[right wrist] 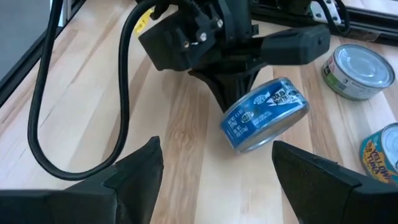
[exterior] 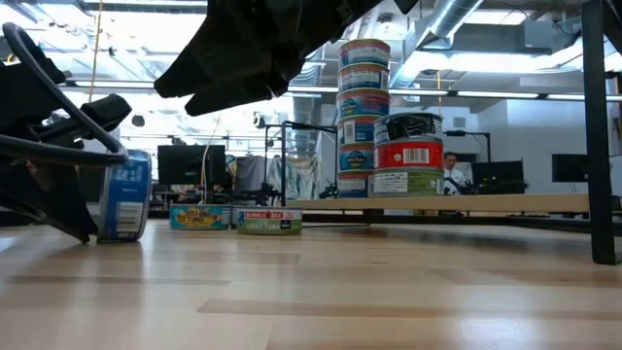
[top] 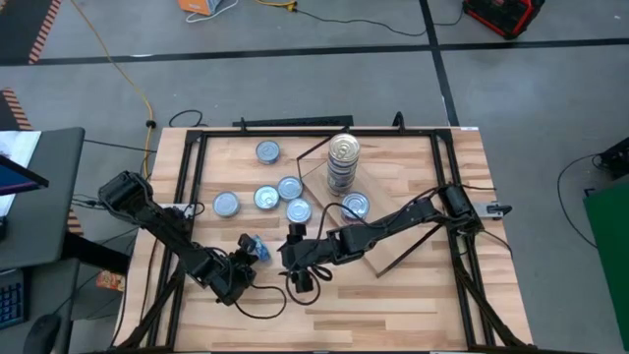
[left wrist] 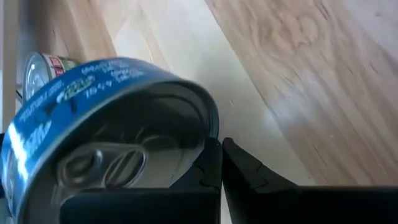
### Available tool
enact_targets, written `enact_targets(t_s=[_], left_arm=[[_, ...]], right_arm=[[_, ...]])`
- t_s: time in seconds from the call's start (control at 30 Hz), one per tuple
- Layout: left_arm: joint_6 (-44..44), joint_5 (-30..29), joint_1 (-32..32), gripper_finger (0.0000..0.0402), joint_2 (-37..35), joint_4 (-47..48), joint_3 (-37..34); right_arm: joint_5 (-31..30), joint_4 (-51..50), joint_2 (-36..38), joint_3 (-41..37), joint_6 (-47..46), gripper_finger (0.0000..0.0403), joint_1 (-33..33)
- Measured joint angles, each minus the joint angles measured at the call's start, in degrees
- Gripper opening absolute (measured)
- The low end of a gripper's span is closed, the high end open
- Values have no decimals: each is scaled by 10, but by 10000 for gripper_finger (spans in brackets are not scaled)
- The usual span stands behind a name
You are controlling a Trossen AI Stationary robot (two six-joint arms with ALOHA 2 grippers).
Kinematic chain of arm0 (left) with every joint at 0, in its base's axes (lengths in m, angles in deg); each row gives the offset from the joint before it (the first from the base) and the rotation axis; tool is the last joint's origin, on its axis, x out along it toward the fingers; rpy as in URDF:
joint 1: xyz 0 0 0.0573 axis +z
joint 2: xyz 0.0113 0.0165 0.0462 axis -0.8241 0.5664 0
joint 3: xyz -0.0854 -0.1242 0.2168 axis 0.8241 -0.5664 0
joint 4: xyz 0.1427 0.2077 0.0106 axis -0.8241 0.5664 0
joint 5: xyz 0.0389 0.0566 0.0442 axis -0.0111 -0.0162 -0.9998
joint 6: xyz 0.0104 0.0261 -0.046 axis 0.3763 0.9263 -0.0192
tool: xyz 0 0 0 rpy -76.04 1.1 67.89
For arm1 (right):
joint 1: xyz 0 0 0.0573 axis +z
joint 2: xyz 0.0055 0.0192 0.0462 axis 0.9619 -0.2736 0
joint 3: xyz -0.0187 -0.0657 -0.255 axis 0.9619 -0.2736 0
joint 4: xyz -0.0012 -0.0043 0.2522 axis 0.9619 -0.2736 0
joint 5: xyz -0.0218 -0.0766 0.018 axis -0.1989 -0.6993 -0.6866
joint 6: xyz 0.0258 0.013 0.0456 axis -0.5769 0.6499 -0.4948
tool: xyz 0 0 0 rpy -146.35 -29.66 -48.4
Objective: Stack canned seafood by type on shelf
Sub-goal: Stack the blue tuna can on top of the blue tuna can on the shelf
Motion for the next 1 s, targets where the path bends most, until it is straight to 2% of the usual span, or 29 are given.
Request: enact_targets(t_s=[0.43, 0.77, 0.9, 1.0], left_arm=[[-40, 14, 0, 0, 0, 15, 1], [-79, 21, -4, 0, -3, 13, 1], [-105, 52, -24, 0, -31, 28, 4], [-164, 70, -37, 0, -66, 87, 37]], right_arm=[[0, -22, -1, 0, -18, 327, 1], [-3, -14, -2, 0, -73, 336, -15], [-15, -30, -2, 0, -73, 336, -17], [-16, -66, 7, -1, -83, 331, -18]])
